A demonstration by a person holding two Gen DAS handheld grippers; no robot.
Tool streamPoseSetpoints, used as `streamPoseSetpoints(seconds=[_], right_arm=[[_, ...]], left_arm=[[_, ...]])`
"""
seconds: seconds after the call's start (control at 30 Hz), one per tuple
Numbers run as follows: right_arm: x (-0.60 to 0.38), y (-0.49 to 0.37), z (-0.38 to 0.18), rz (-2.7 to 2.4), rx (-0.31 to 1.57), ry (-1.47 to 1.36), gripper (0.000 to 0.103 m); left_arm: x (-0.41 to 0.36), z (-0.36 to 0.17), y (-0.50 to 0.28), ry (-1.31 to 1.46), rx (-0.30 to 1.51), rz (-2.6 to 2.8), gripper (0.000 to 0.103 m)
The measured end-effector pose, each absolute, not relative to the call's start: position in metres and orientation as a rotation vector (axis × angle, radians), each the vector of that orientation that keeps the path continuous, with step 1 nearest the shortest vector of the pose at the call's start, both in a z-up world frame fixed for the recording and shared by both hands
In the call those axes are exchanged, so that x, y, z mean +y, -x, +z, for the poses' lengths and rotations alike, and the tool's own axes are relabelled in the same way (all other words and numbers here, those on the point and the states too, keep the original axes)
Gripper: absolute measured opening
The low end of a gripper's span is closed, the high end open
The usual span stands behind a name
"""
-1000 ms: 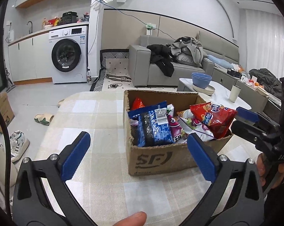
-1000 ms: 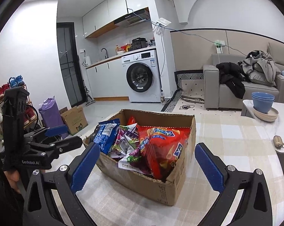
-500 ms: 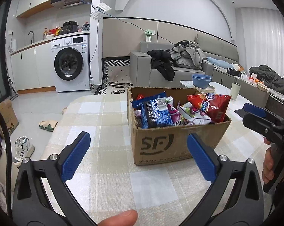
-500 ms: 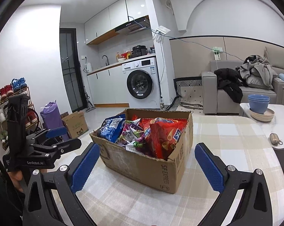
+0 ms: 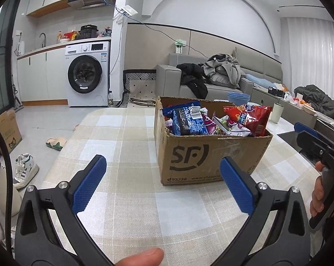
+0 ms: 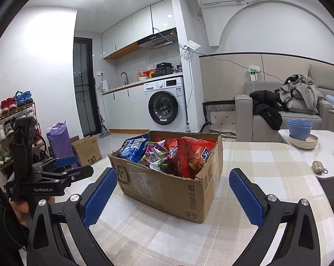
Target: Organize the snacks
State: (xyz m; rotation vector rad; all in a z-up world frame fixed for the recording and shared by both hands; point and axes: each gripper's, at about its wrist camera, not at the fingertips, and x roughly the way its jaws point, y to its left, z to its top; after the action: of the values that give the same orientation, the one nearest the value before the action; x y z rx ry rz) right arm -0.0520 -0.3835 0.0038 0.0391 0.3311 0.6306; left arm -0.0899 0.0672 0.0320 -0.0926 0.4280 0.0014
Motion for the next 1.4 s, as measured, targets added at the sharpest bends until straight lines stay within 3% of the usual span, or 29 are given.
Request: streamPoseSetpoints(seconds=[1.4], right_arm=[[-0.380,0.057,-0.012,0.604,0.312,-0.008,0.103]], left_arm=[[0.062,0.018,0.090,0.068,0.397,0.037,0.102]])
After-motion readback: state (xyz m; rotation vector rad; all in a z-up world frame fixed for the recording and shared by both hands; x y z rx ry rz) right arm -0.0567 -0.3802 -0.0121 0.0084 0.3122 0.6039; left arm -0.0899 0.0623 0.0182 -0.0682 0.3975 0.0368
